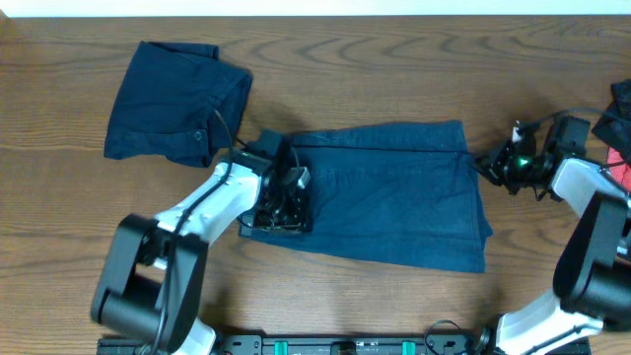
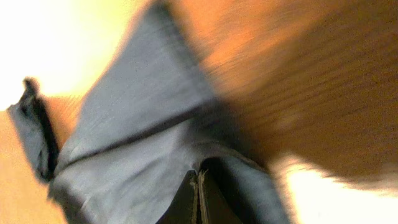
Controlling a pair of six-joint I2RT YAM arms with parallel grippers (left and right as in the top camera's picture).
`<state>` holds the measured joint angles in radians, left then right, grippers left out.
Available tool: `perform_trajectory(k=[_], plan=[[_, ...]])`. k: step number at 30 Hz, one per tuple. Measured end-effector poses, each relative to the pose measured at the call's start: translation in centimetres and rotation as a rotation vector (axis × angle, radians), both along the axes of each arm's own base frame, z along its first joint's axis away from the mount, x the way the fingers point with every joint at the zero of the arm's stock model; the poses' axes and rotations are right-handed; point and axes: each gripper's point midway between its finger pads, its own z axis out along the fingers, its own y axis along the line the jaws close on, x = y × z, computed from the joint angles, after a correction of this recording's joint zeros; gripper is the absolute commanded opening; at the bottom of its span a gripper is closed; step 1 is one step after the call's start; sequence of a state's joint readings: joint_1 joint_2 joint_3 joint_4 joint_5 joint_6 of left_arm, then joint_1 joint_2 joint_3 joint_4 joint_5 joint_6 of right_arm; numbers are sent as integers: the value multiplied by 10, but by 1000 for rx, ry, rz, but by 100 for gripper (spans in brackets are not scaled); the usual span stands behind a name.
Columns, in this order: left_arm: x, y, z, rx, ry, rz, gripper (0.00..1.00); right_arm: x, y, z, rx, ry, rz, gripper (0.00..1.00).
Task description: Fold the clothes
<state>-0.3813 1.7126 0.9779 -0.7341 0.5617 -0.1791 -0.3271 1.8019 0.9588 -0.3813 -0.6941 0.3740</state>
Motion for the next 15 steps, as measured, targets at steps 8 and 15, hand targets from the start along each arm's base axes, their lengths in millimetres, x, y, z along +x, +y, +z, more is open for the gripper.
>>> perform_trajectory(k=[8, 15], plan=[[25, 14, 80, 33, -300, 25, 73, -40, 94, 39, -112, 15, 288, 4], [31, 67, 77, 240, -332, 112, 87, -91, 118, -12, -350, 251, 454, 1]])
